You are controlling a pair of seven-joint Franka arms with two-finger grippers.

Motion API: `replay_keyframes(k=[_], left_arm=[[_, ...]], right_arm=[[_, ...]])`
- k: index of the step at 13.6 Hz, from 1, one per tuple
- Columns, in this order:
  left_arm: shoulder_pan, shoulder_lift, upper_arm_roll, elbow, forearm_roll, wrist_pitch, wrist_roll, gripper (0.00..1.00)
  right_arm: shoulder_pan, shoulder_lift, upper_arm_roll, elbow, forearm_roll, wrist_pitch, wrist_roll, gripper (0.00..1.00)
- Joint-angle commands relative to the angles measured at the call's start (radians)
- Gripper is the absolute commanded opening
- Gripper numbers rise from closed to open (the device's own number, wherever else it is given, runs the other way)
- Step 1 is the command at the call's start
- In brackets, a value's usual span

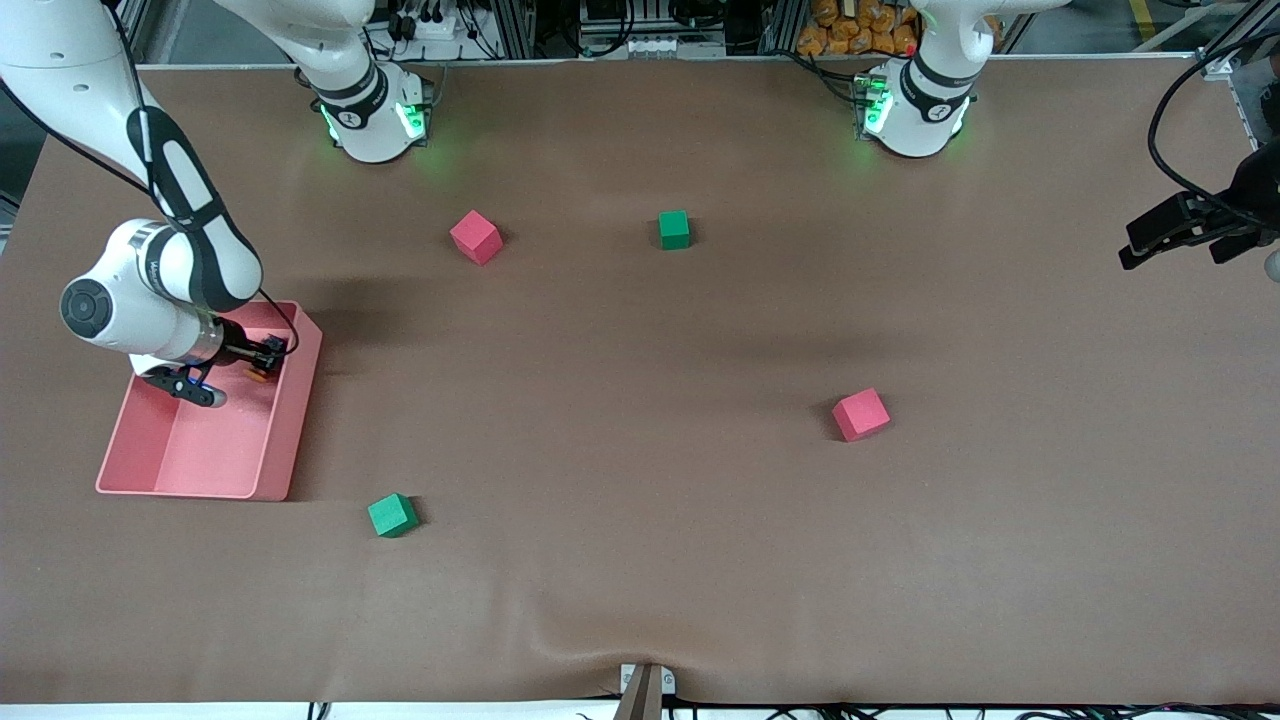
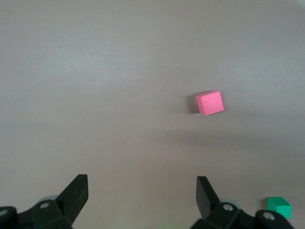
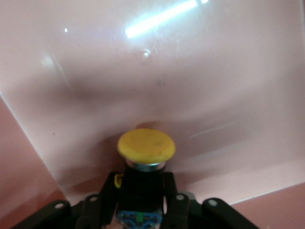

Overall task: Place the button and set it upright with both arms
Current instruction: 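Close the right gripper on the button's base inside the tray, then lift the button out of the tray with the right gripper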

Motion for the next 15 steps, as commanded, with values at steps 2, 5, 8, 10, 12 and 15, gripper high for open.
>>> replay_keyframes(k=[2,5,8,10,12,15], left_arm=[[0.007,0.005,-0.003,0.016,0.01,-0.01,0.019,1.0],[0.007,0.007,-0.003,0.016,0.01,-0.01,0.019,1.0],[0.007,0.007,-0.001,0.016,0.01,-0.01,0.019,1.0],[0.007,0.007,-0.001,0.016,0.009,-0.01,0.019,1.0],[0.006,0.007,-0.003,0.016,0.006,-0.01,0.019,1.0],[0.006,0.008,-0.003,0.016,0.004,-0.01,0.018,1.0]], right_arm=[[0.002,-0.067,-0.003,0.02,0.005,-0.07,-0.008,0.0],[0.003,-0.086,-0.003,0.159,0.003,-0.272,-0.045,0.0],[0.026,-0.081,-0.002,0.354,-0.009,-0.497,-0.071,0.0],[0.084,-0.083,0.0,0.426,-0.009,-0.573,-0.143,0.0],[0.197,-0.073,0.0,0.486,-0.008,-0.61,-0.16,0.0],[0.424,-0.063,0.0,0.531,-0.003,-0.602,-0.168,0.0]])
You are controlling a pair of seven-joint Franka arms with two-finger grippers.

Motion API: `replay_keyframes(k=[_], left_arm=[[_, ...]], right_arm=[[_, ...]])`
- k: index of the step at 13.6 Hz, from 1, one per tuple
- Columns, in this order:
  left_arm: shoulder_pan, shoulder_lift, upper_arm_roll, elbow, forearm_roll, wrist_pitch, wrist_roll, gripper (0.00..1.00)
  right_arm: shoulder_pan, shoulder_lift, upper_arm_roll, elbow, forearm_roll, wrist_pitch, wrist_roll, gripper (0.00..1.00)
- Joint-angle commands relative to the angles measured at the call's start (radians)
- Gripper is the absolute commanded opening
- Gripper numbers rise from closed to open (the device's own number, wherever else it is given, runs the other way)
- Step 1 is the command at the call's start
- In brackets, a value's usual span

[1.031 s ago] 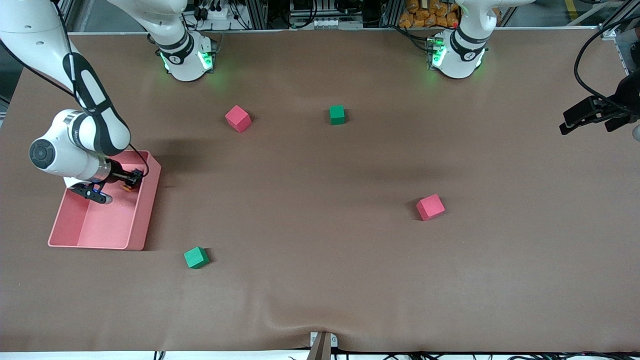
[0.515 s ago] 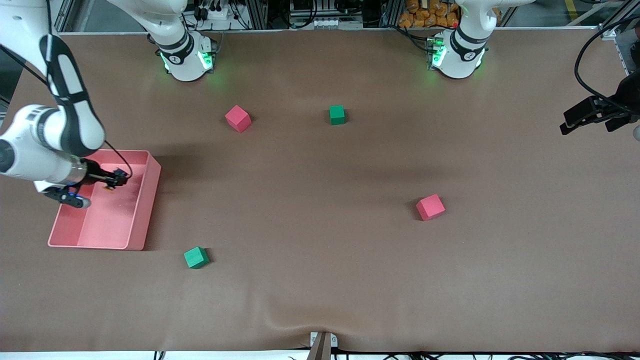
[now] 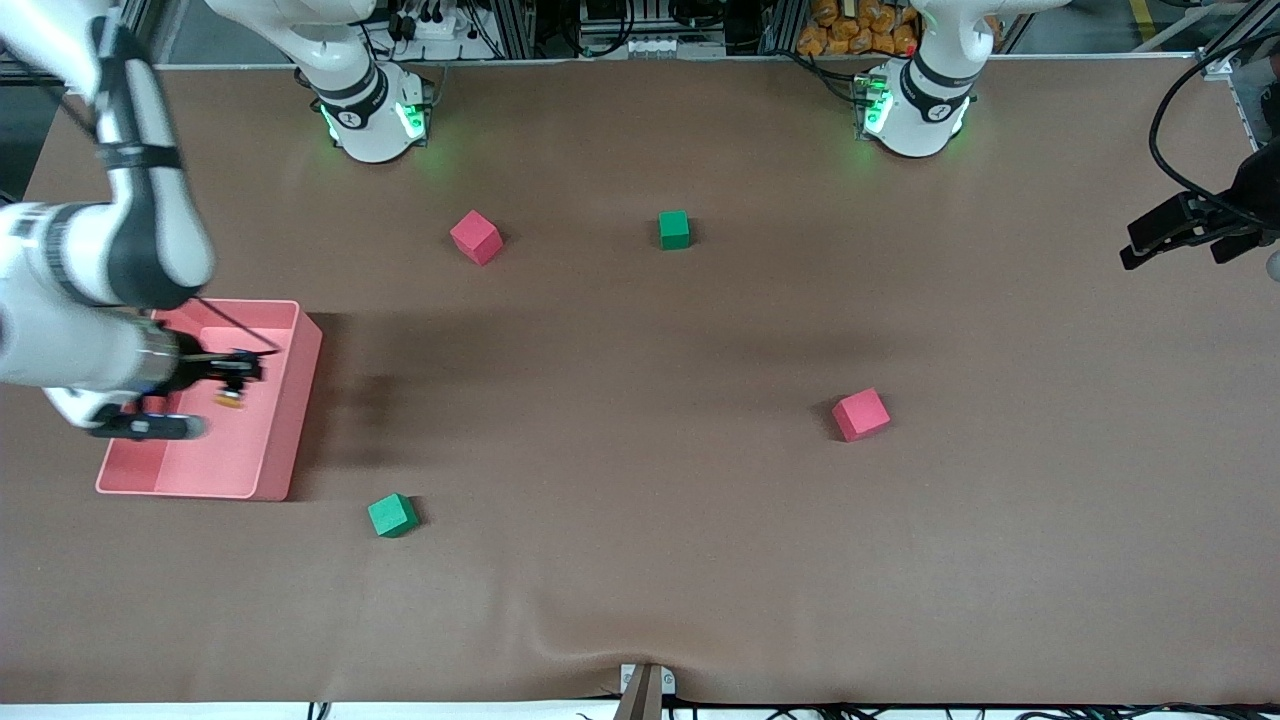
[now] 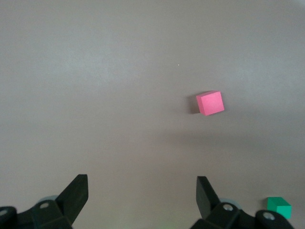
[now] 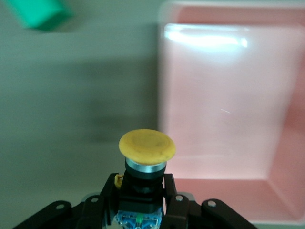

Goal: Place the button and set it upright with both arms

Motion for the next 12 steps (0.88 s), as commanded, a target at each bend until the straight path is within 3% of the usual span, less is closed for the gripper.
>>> replay_keyframes(k=[1,3,6,8,10,12], left_arm=[[0.005,0.008,-0.003,0.016,0.004,-0.01,0.018,1.0],[0.005,0.01,-0.003,0.016,0.003,-0.01,0.018,1.0],[0.007,0.014,-0.002,0.016,0.003,-0.01,0.018,1.0],[0.007,0.023,-0.003,0.016,0.003,-0.01,0.019,1.0],[0.005,0.028,-0.002,0.016,0.003,-0.01,0.019,1.0],[0.005,0.03,-0.002,0.012,0.003,-0.01,0.019,1.0]], right_arm=[[0.257,0.061,-0.013,0.097,-0.011,-0.007,-0.002,0.0],[0.455,0.174,-0.018,0.206,-0.016,-0.007,0.039,0.0],[0.612,0.369,-0.017,0.384,-0.015,-0.004,0.252,0.0],[0.651,0.48,-0.015,0.49,-0.008,0.013,0.307,0.0],[0.655,0.54,-0.012,0.506,0.001,0.092,0.335,0.0],[0.661,0.591,-0.012,0.513,0.065,0.166,0.401,0.02]])
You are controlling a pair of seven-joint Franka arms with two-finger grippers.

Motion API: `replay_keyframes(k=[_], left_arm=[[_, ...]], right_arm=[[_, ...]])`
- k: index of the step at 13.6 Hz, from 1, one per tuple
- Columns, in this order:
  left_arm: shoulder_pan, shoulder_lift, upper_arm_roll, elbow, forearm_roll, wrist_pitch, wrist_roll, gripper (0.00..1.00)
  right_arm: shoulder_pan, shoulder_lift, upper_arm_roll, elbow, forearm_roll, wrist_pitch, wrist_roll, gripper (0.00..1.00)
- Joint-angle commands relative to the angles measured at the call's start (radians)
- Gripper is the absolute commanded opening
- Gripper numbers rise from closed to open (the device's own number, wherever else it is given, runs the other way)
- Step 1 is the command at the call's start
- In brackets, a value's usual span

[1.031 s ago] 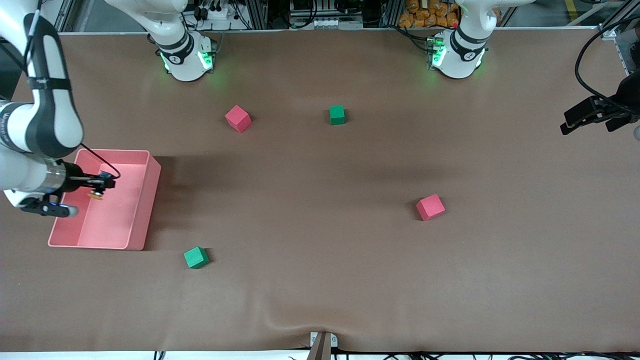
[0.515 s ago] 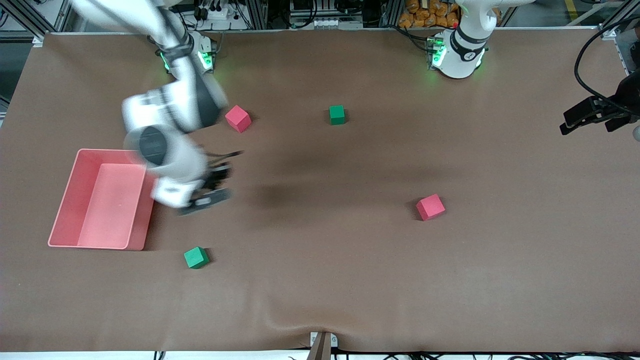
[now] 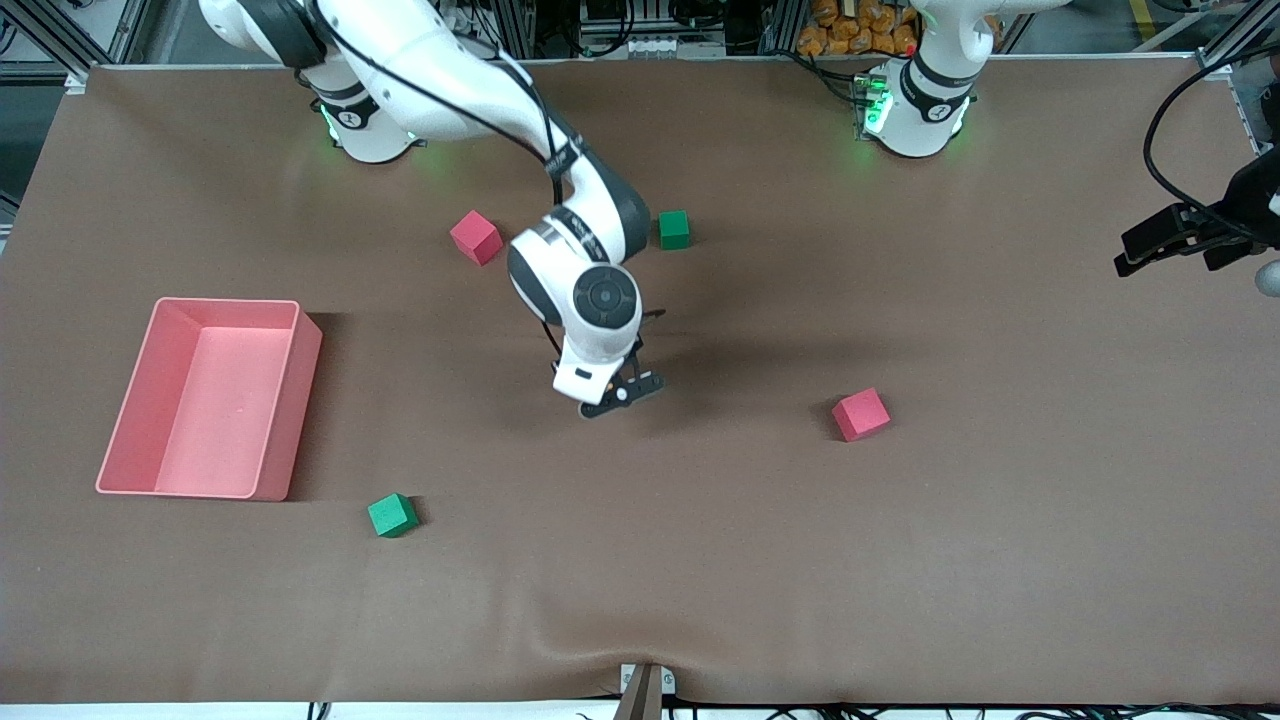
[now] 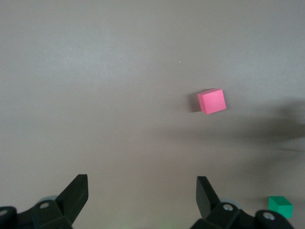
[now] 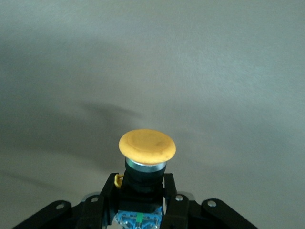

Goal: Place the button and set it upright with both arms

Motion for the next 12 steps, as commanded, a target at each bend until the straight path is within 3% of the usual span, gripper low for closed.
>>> replay_keyframes(k=[1,2,3,4,8,12], left_arm=[[0.005,0.012,-0.004,0.012,0.003,-0.01,0.019,1.0],[0.003,0.015,-0.002,0.012,0.003,-0.01,0.019,1.0],[0.002,0.015,-0.004,0.012,0.003,-0.01,0.019,1.0],[0.002,0.015,-0.004,0.011,0.003,-0.012,0.019,1.0],[-0.005,0.017,-0.005,0.01,0.003,-0.015,0.019,1.0],[-0.044,0.067,-0.013,0.02,0.01,-0.013,0.015,1.0]], right_arm=[[0.002,0.078,0.0,0.071,0.06,0.057,0.077,0.03],[0.005,0.091,0.0,0.074,0.06,0.068,0.088,0.09],[0.004,0.092,-0.001,0.076,0.058,0.063,0.088,0.59],[0.007,0.086,-0.003,0.076,0.051,0.054,0.09,1.0],[-0.022,-0.008,-0.014,0.078,0.053,-0.137,0.078,1.0],[-0.189,-0.183,-0.011,0.065,0.061,-0.3,-0.029,1.0]])
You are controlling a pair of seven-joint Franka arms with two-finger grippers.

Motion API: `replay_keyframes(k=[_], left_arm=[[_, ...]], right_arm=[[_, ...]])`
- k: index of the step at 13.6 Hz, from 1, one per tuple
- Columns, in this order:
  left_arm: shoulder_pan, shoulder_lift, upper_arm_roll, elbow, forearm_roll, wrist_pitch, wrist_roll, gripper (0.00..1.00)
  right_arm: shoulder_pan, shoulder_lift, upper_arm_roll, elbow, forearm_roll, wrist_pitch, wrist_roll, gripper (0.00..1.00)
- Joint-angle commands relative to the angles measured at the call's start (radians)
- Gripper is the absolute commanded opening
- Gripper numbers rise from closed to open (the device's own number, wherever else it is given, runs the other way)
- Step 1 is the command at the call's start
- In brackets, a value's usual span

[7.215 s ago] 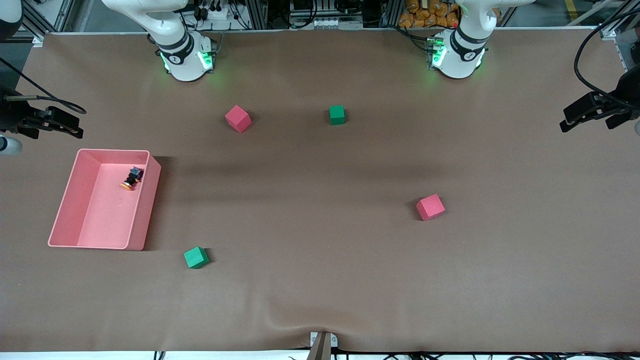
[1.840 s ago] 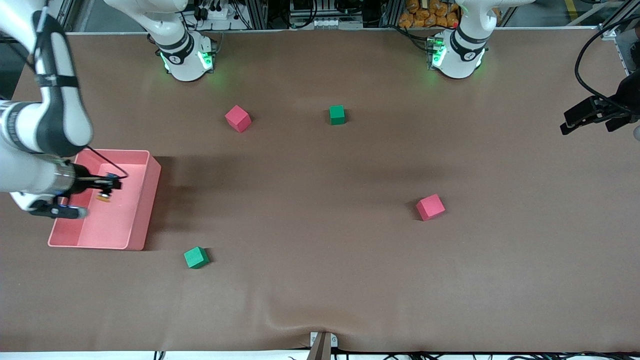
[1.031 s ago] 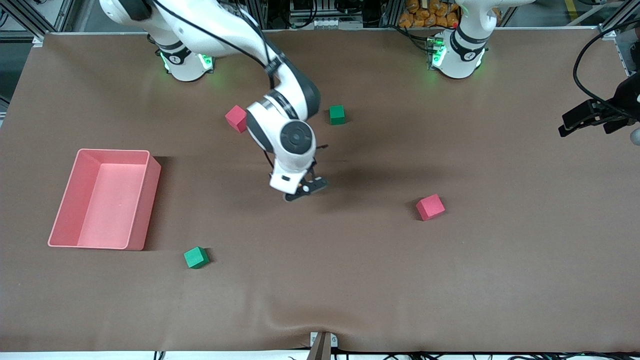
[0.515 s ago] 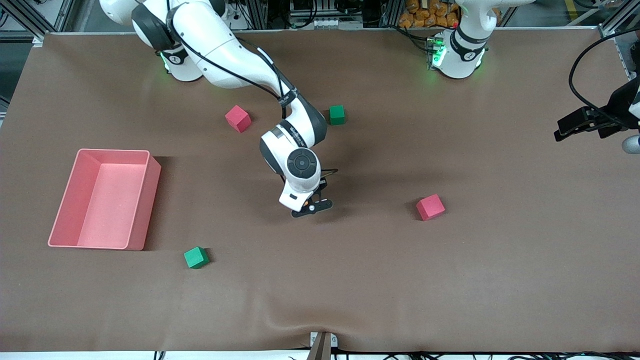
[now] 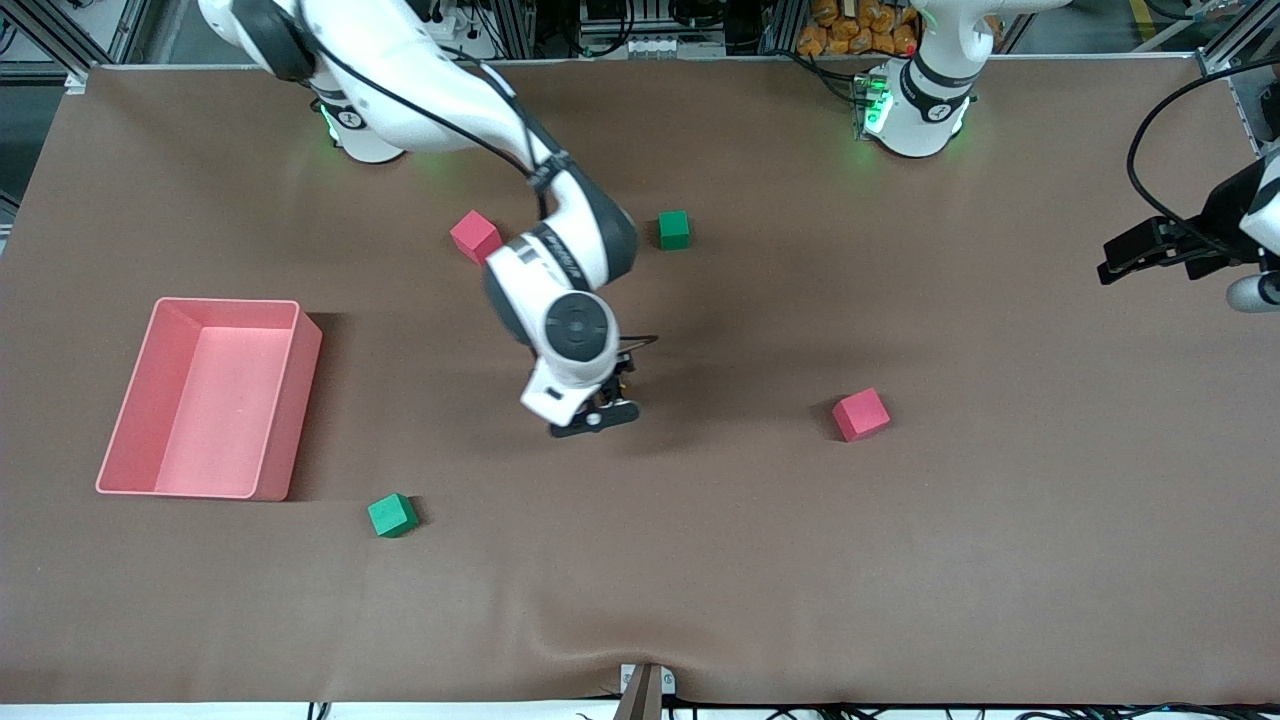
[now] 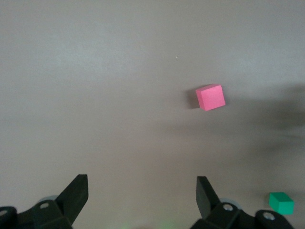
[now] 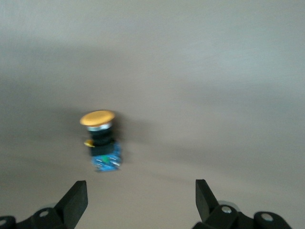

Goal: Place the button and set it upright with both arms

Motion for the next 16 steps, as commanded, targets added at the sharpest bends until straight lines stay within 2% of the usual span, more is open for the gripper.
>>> replay_keyframes(k=[1,2,5,9,13,16], left_arm=[[-0.035,0.045,-0.003,0.021,0.004,-0.008,-0.003,1.0],[-0.046,0.06,-0.006,0.021,0.003,-0.003,-0.008,1.0],[-0.09,0.102,-0.009,0.024,-0.023,0.029,-0.071,1.0],[-0.204,0.214,-0.01,0.103,-0.028,0.042,-0.261,1.0],[-0.306,0.3,-0.01,0.145,-0.028,0.107,-0.408,1.0],[-0.392,0.361,-0.01,0.149,-0.028,0.178,-0.517,1.0]], right_arm=[[-0.145,-0.134,0.017,-0.04,0.015,-0.119,-0.098,1.0],[-0.181,-0.165,0.015,-0.055,0.004,-0.156,-0.118,1.0],[-0.28,-0.291,0.012,-0.199,-0.069,-0.169,-0.164,1.0],[-0.427,-0.417,0.011,-0.377,-0.077,-0.161,-0.297,1.0],[-0.579,-0.454,0.011,-0.407,-0.085,-0.161,-0.362,1.0],[-0.602,-0.53,0.011,-0.405,-0.085,-0.17,-0.391,1.0]])
